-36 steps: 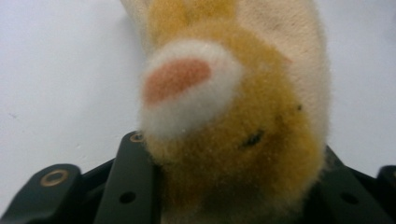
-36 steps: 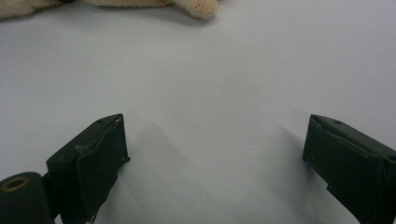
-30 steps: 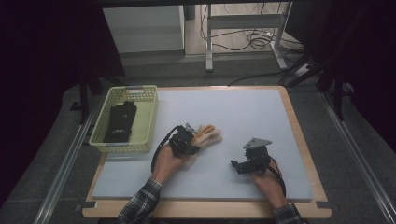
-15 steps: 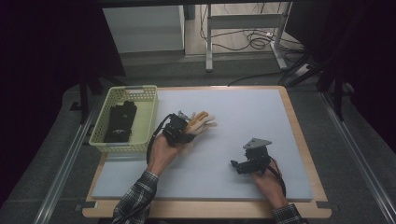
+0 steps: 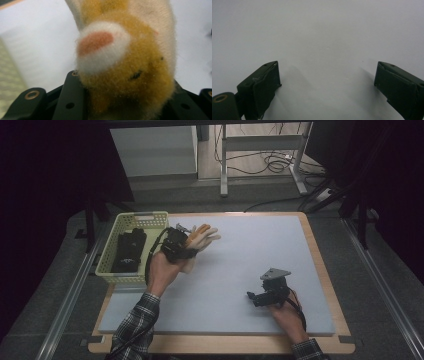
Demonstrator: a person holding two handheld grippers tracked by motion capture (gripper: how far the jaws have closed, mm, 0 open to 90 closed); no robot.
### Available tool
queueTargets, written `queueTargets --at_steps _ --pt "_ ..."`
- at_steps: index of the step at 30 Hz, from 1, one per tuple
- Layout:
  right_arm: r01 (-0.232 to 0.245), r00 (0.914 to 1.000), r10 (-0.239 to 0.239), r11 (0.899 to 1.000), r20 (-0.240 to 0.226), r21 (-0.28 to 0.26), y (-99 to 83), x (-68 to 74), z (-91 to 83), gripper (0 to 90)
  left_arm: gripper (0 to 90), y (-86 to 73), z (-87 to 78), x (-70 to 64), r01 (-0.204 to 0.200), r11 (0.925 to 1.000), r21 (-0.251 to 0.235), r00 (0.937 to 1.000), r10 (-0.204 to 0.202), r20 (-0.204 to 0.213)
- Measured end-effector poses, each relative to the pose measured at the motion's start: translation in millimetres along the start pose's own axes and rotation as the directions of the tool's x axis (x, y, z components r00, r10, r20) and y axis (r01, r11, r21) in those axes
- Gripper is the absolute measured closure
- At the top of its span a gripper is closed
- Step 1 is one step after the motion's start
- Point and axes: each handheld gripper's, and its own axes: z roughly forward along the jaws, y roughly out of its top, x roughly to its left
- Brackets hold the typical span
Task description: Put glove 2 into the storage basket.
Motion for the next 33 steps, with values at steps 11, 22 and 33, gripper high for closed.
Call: queueTargets --at_steps 11,22,33 --pt "0.0 1.0 0.0 1.0 0.001 -0.002 -0.1 0.2 0.1 6.1 62.2 3.0 -44.7 51.5 0.097 0.9944 -0.042 0.9878 -0.102 -0.118" --pt "-0.001 1.0 0.001 1.0 -0.001 -0.002 -0.1 -0.1 0.3 6.1 61.6 -27.3 -59.3 115.8 0.245 0.9691 -0.031 0.939 -0.245 -0.242" --pt "-0.003 1.0 0.003 1.0 -0.002 -0.002 -0.1 -0.1 0.3 6.1 61.0 -43.5 -19.4 147.1 0.303 0.9527 0.021 0.9132 -0.284 -0.292"
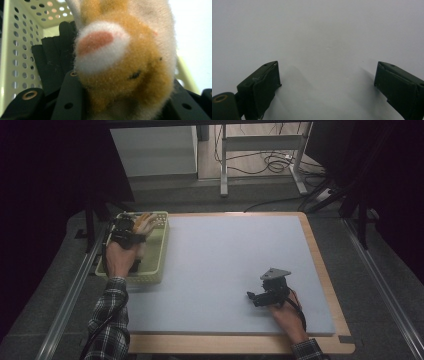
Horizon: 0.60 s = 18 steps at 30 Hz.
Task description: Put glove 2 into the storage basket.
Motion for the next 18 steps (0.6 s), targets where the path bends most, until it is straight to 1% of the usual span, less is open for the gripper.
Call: queueTargets --at_steps 1,3,7,8,9,11,12,13,14,16,17,18 --pt "0.0 1.0 0.0 1.0 0.0 0.0 0.0 0.0 0.0 6.1 61.0 0.4 4.5 -0.4 0.003 1.0 0.009 1.0 -0.003 -0.005" --pt "0.0 1.0 0.0 1.0 0.0 0.0 0.0 0.0 0.0 6.1 60.9 1.2 12.1 -1.6 -0.003 0.9996 0.03 0.9999 0.003 -0.013" --pt "0.0 1.0 0.0 1.0 0.0 -0.001 0.0 0.0 0.0 6.1 60.5 3.5 30.1 -10.6 -0.028 0.9962 0.083 0.9993 0.03 -0.022" --pt "0.001 1.0 -0.001 1.0 0.0 -0.001 0.0 0.0 0.0 6.1 60.4 4.4 37.3 -14.3 -0.029 0.9939 0.106 0.9993 0.031 -0.019" --pt "0.001 1.0 -0.001 1.0 0.0 -0.001 0.0 0.1 0.0 6.1 60.1 4.8 41.0 -16.1 -0.032 0.9925 0.118 0.9991 0.035 -0.023" --pt "0.001 1.0 -0.001 1.0 0.0 -0.001 0.0 0.0 0.0 6.1 59.8 5.6 49.8 -19.8 -0.045 0.9876 0.15 0.9978 0.052 -0.042" --pt "0.001 1.0 -0.001 1.0 0.0 -0.001 0.0 0.1 -0.1 6.1 59.7 5.9 55.7 -21.1 -0.043 0.9848 0.168 0.9976 0.051 -0.046" --pt "0.001 1.0 -0.001 1.0 0.001 -0.001 0.0 0.1 -0.1 6.1 59.6 5.9 59.0 -21.4 -0.038 0.9836 0.176 0.9978 0.047 -0.048" --pt "0.001 1.0 -0.001 1.0 0.001 -0.001 -0.1 0.1 -0.1 6.1 59.5 5.8 65.1 -21.4 -0.028 0.9817 0.188 0.9985 0.036 -0.042" --pt "0.0 1.0 0.0 1.0 0.0 -0.001 0.0 0.0 0.0 6.1 59.1 5.8 71.3 -23.1 -0.02 0.9786 0.205 0.9991 0.027 -0.032" --pt "-0.001 1.0 0.001 1.0 -0.001 0.0 0.0 -0.1 0.0 6.1 58.6 6.2 74.3 -25.1 -0.026 0.9753 0.219 0.9991 0.033 -0.027" --pt "-0.002 1.0 0.002 1.0 -0.003 0.0 0.0 -0.3 0.1 6.1 57.9 7.2 76.8 -27.1 -0.028 0.9704 0.24 0.9994 0.032 -0.014"
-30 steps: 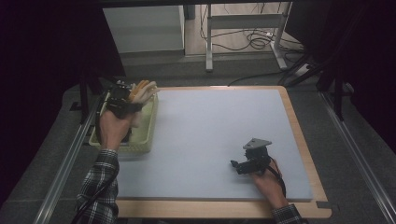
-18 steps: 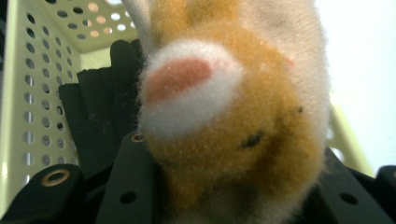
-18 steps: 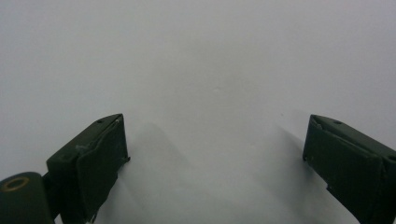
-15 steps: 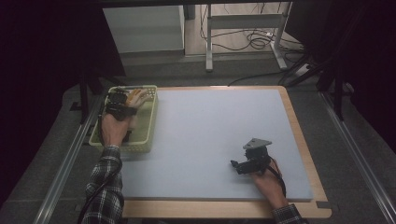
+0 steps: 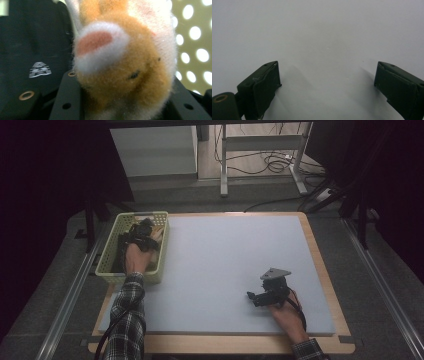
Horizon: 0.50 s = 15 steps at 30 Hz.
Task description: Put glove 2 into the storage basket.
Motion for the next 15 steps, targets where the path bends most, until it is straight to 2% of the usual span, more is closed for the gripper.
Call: queueTargets --at_steps 2,3,5,8,9,11,15 --pt "-0.001 1.0 0.001 1.0 -0.001 0.001 0.0 -0.1 0.0 6.2 51.7 2.2 2.4 -1.6 0.006 0.9998 0.02 0.9995 -0.007 0.03" --pt "0.0 1.0 0.0 1.0 -0.001 0.0 0.0 -0.1 0.0 6.2 50.5 2.7 1.4 -1.2 0.015 0.9994 0.03 0.9997 -0.016 0.018" --pt "0.002 1.0 -0.002 1.0 0.002 -0.001 -0.1 0.2 -0.1 6.2 40.1 1.4 0.0 4.2 0.043 0.9985 0.032 0.9987 -0.044 0.025" --pt "0.0 1.0 0.0 1.0 0.0 0.0 0.0 0.0 0.0 6.2 20.0 -3.9 -10.4 15.8 0.072 0.9973 -0.014 0.9955 -0.071 0.063" --pt "0.0 1.0 0.0 1.0 0.0 0.0 0.0 0.0 0.0 6.2 16.8 -5.0 -13.6 17.2 0.076 0.9967 -0.027 0.9944 -0.074 0.075" --pt "0.0 1.0 0.0 1.0 0.0 0.001 0.0 -0.1 0.0 6.2 11.6 -7.0 -23.7 20.2 0.062 0.9968 -0.051 0.995 -0.058 0.081" --pt "0.004 1.0 -0.004 1.0 0.004 -0.001 -0.1 0.6 -0.2 6.2 10.0 -10.2 -47.9 26.6 0.037 0.9915 -0.124 0.9934 -0.023 0.112"
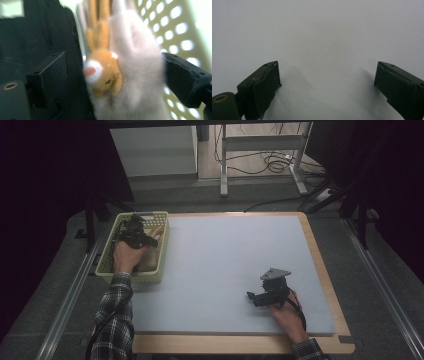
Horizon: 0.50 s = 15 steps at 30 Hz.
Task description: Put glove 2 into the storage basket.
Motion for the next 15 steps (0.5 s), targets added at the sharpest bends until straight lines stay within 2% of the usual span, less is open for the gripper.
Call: queueTargets --at_steps 4,7,11,12,15 --pt "0.0 1.0 0.0 1.0 -0.001 0.0 0.0 -0.2 0.0 6.1 13.8 -2.3 -16.7 4.0 -0.011 0.9982 -0.058 0.9999 0.012 0.01" --pt "0.0 1.0 0.0 1.0 0.0 0.0 0.0 -0.1 0.0 6.2 26.6 -6.9 -21.9 10.7 -0.005 0.9969 -0.079 1.0 0.004 -0.008" --pt "-0.002 1.0 0.002 1.0 -0.001 0.0 0.1 -0.2 0.1 6.2 54.9 -15.3 -10.9 16.6 -0.024 0.9993 -0.029 0.9993 0.023 -0.031" --pt "-0.002 1.0 0.002 1.0 -0.002 0.001 0.1 -0.3 0.1 6.1 58.5 -17.0 -6.8 17.5 -0.02 0.9996 -0.019 0.9991 0.02 -0.038" --pt "-0.001 1.0 0.001 1.0 -0.001 0.001 0.0 -0.2 0.1 6.1 66.9 -18.9 1.6 20.0 -0.005 0.9998 -0.021 0.9997 0.005 -0.024"
